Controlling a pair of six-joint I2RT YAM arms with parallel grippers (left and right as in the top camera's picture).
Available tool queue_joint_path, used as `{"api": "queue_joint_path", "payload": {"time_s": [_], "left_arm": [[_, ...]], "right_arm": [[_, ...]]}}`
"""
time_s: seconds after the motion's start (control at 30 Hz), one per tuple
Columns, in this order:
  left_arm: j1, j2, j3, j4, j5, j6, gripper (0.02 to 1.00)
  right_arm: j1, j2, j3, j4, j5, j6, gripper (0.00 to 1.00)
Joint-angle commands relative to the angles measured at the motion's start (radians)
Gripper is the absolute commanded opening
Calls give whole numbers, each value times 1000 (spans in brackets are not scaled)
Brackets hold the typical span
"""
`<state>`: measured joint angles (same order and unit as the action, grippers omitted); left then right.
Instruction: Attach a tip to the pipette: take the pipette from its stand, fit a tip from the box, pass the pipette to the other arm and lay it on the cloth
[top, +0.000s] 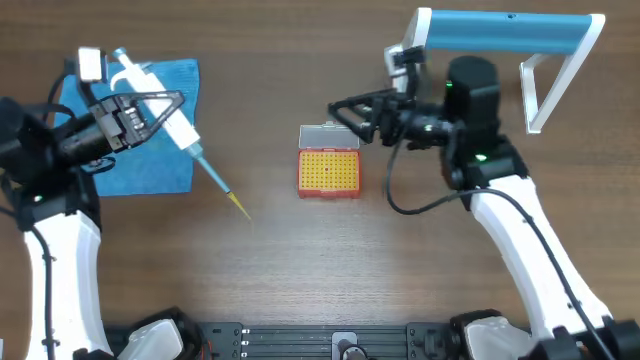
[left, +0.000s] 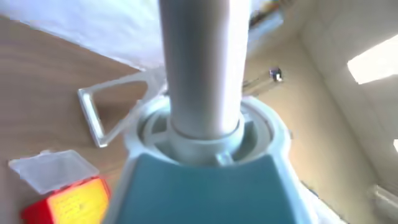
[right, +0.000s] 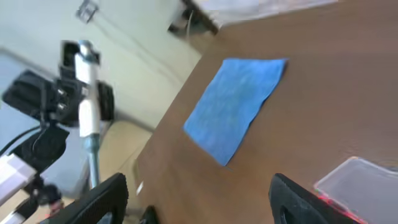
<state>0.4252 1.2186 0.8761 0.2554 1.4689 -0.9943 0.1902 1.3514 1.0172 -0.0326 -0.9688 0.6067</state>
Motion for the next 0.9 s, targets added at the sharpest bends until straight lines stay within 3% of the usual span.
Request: {"api": "queue_joint_path", "payload": {"time_s": [0.03,0.1,0.13,0.27,0.37,0.5,0.63,0.77,0.9], "left_arm": [[19,2,5,-539,-343,440,29],[10,6,5,-825,-681,507,29],[4,10,5,-936,-794,542,29],[6,12,30,-1026,-933,565,25],[6,21,150,-1167,-1148,608,27],[6,116,441,-1362,-1211,812,27],[5,393,878,-1633,-1312,929,29],[-8,614,1183,-1804,-1463,933,29],[-31,835,1467,-1860,-1699,974,29]], "right_arm": [[-6,-106,10,-78,107,-28,735],[-6,-133,10,-117,121,-24,737],[-6,-151,10,-140,125,-24,737],[-6,-172,10,-192,175,-18,737],[-6,-169,10,-245,276,-23,739],[-6,-163,10,-277,398,-37,741],[-6,-152,10,-277,416,-45,741],[-6,-146,10,-283,416,-44,741],[-6,-137,10,-315,416,-44,741]]}}
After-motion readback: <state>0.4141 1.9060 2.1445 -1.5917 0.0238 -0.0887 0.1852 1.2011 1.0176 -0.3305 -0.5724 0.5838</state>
